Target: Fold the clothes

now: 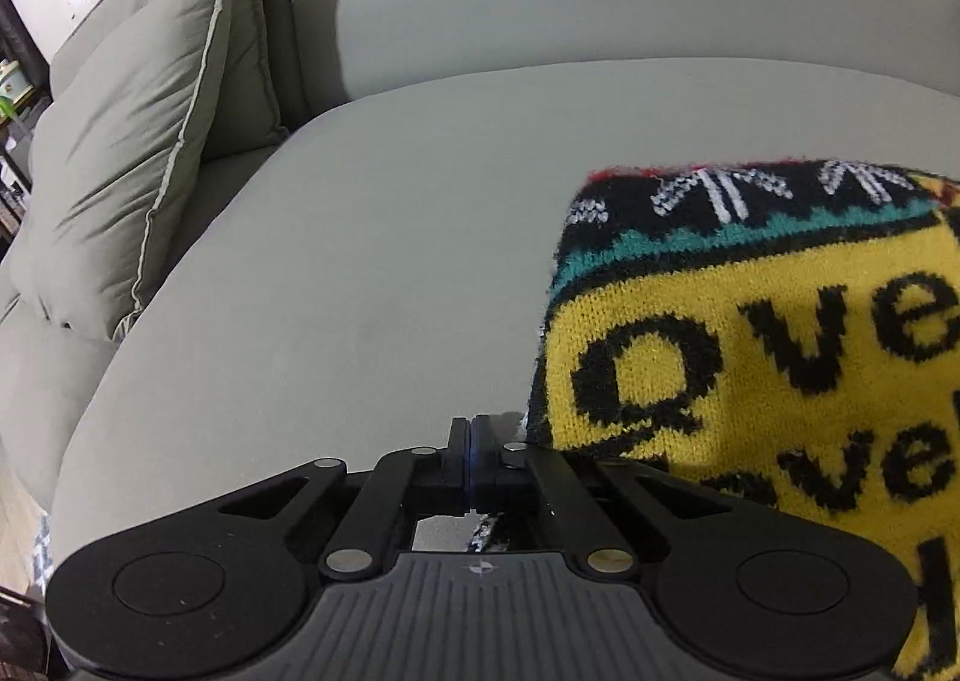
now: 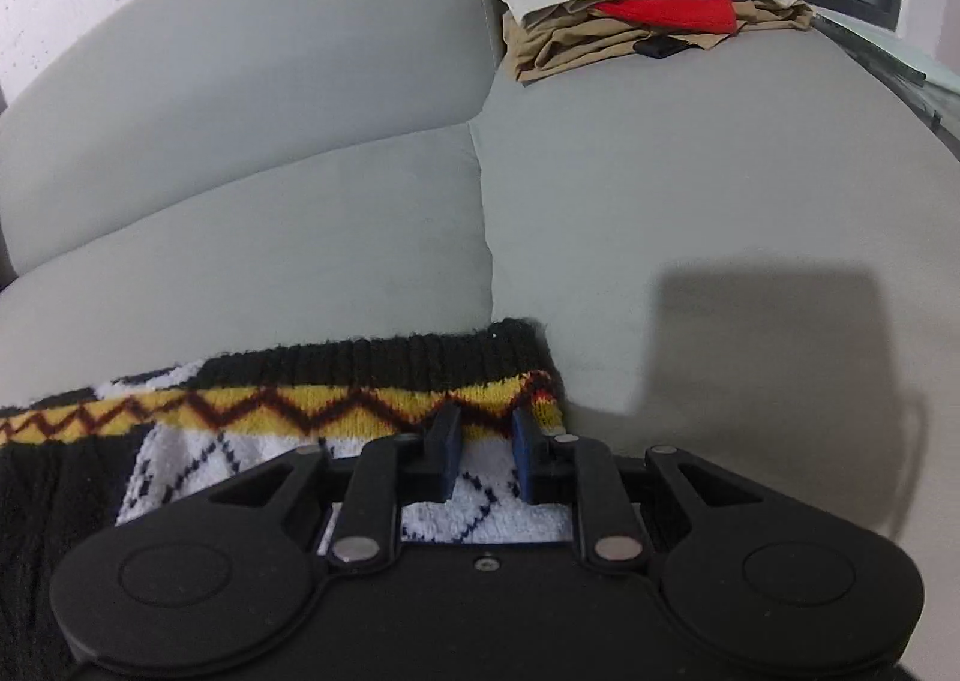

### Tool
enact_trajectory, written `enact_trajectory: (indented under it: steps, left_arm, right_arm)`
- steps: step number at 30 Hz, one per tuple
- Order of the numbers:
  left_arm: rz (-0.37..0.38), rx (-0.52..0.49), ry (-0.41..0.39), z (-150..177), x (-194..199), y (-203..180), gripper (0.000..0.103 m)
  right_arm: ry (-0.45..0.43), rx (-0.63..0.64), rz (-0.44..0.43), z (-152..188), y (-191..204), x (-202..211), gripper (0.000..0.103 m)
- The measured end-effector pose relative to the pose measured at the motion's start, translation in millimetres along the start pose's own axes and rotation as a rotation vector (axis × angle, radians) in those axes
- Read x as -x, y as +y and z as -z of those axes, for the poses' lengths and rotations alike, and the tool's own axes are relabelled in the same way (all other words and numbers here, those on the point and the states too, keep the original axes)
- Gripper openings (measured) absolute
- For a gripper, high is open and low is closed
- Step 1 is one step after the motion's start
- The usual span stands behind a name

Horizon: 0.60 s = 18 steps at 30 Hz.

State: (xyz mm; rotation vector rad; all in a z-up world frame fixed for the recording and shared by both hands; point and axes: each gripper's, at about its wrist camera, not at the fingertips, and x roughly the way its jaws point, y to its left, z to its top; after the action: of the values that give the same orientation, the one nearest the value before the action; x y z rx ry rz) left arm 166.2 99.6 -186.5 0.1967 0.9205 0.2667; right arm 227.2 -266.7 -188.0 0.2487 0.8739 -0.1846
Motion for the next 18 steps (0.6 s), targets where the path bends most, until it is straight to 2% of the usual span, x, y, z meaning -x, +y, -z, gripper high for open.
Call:
enact_trajectory:
  steps: [3,5,7,8,10,13,16,18]
  left_arm:
    - [0.019,0.053,-0.016,3.6,6.1,11.6,0.001]
    - [0.028,0.117,-0.053,9.1,24.3,25.5,0.014]
    - [0.044,0.168,-0.107,17.4,49.3,41.3,0.015]
    - [0.074,0.184,-0.139,27.3,64.3,48.6,0.016]
    - [0.138,0.213,-0.203,47.8,94.5,63.3,0.016]
    - [0.239,0.151,-0.221,74.4,119.8,56.4,0.015]
    - [0.175,-0.015,-0.228,85.0,119.0,34.2,0.016]
    - [0.137,-0.045,-0.162,82.7,103.4,27.7,0.021]
  right_arm:
    - [-0.063,-0.028,-0.025,6.4,-5.3,16.9,0.019]
    - [-0.107,-0.057,-0.079,11.1,-8.3,43.6,0.02]
    - [-0.154,-0.077,-0.14,18.4,-10.6,75.8,0.025]
    - [-0.176,-0.072,-0.165,25.2,-11.1,92.8,0.03]
    - [-0.186,-0.057,-0.214,38.3,-9.6,120.3,0.032]
    - [-0.171,-0.021,-0.309,62.8,-2.3,148.9,0.032]
    - [-0.124,0.076,-0.355,85.4,21.7,148.9,0.032]
    - [-0.068,0.138,-0.34,94.7,38.2,132.0,0.031]
